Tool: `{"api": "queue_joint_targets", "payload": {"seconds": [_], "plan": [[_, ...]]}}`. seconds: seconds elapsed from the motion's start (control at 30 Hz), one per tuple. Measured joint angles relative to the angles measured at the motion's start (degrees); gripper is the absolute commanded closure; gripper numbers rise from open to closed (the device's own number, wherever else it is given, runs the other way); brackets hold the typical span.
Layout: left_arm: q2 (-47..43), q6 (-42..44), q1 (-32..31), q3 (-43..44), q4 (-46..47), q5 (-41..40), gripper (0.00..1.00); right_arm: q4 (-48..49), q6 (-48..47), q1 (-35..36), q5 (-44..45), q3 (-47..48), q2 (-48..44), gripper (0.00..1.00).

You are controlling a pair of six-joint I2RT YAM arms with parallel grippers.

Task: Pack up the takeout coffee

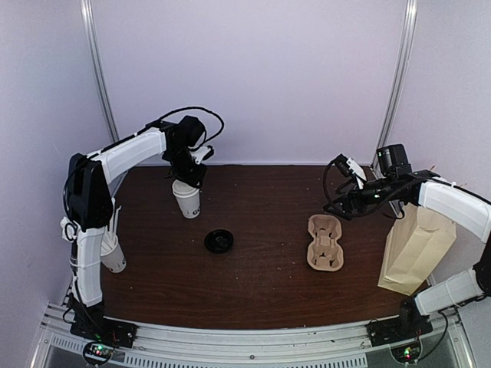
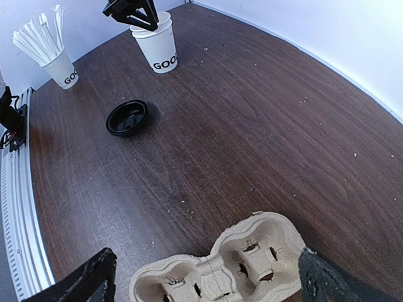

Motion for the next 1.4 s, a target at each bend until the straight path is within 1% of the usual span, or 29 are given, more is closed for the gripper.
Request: {"api": "queue_joint_targets", "payload": {"seconds": [0.23,0.43,0.63,0.9,1.03,1.17,1.27,1.4], "plan": [[1.68,0.02,0.0,0.9,-1.38,0.0,0.83,-0.02,-0.04,0.0,0.0,0.0,0.0,0.0],[1.97,0.02,0.0,1.31,-1.64,-0.07,0.9,0.0,-0.28,0.0,0.0,0.0,0.0,0.0],[1.97,0.04,0.0,1.6,-2.16,-0.37,1.0,0.0,-0.66,0.0,0.02,0.0,0.02,0.0],[1.9,0.17,0.0,3.21,-3.54,-0.26,1.0,-0.02,-0.87,0.0,0.02,0.0,0.52,0.0],[0.7,0.15,-0.68,4.13,-3.78,2.01,1.0,0.2,-0.02,0.0,0.28,0.0,1.01,0.03],[-1.88,-0.63,-3.87,5.27,-3.41,5.53,1.0,1.64,5.81,0.2,2.58,0.44,2.58,0.08],[-4.7,-1.95,-8.87,5.6,-0.81,8.2,1.0,1.79,12.26,0.74,3.87,3.28,5.88,0.11],[-9.14,-3.98,-14.91,1.97,5.14,10.91,1.0,2.1,20.39,1.88,3.98,8.24,10.4,0.11]]}}
